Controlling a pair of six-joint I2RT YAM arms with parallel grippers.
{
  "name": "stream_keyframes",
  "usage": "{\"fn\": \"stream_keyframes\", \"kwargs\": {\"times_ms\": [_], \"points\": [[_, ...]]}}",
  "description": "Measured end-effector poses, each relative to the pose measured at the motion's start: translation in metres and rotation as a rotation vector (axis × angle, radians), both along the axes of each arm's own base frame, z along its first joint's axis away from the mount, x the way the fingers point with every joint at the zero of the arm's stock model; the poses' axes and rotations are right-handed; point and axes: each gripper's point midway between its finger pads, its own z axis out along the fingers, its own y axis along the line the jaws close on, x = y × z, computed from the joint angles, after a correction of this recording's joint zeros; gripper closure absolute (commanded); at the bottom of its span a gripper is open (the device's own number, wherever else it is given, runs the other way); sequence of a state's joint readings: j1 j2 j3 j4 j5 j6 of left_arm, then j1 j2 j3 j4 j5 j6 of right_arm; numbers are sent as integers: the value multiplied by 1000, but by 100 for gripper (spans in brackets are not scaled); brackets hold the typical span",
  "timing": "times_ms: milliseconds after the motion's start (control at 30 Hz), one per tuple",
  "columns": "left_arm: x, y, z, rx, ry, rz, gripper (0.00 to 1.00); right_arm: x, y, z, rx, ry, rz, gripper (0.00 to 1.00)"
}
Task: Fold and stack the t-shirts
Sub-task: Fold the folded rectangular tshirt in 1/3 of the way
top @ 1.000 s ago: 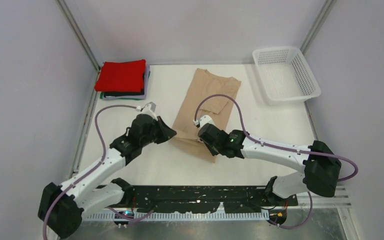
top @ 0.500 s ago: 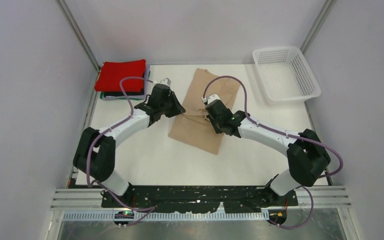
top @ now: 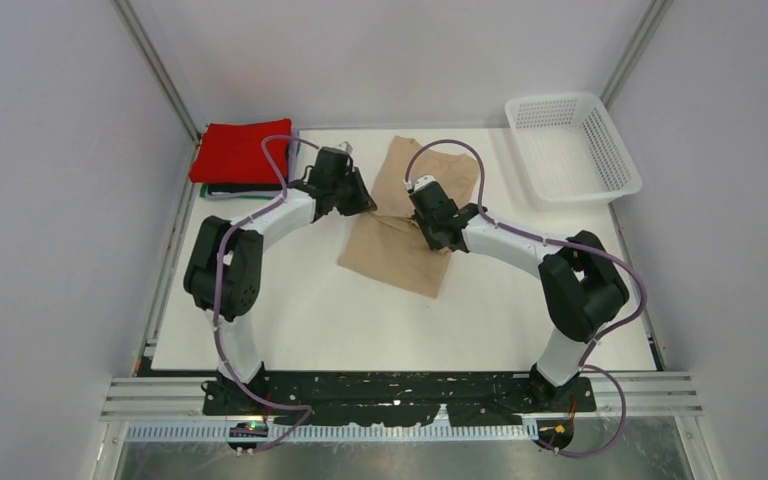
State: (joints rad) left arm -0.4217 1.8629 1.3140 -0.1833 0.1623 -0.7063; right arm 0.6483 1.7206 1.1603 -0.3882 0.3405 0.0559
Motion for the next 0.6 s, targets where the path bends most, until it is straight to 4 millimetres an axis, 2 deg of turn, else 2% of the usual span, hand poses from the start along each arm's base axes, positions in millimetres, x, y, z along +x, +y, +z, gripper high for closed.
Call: {"fn": "stream_keyframes", "kwargs": {"times_ms": [33,100,133,300,433,500,600], "points": [[2,-1,-3,3,6,-8,50,2,-1,-2,-1,5,-4,55],[4,-3,-9,7,17,-25,11,4,-3,-5,0,10,-17,39],[5,-4,-11,9,23,-30,2,7,-4,-7,-3,11,-24,35],[8,-2,-9,5,35,-32,0,27,-18,-3,-8,-27,-110,0],[6,7,1,5,15,-23,0,35,-29,10,13,-72,-161,5],[-11,17,6,6,18,-19,0,29,-31,16,42,-83,-152,5],[-42,31,12,5,17,-14,1,5,-25,24,121,-78,-68,4]]}}
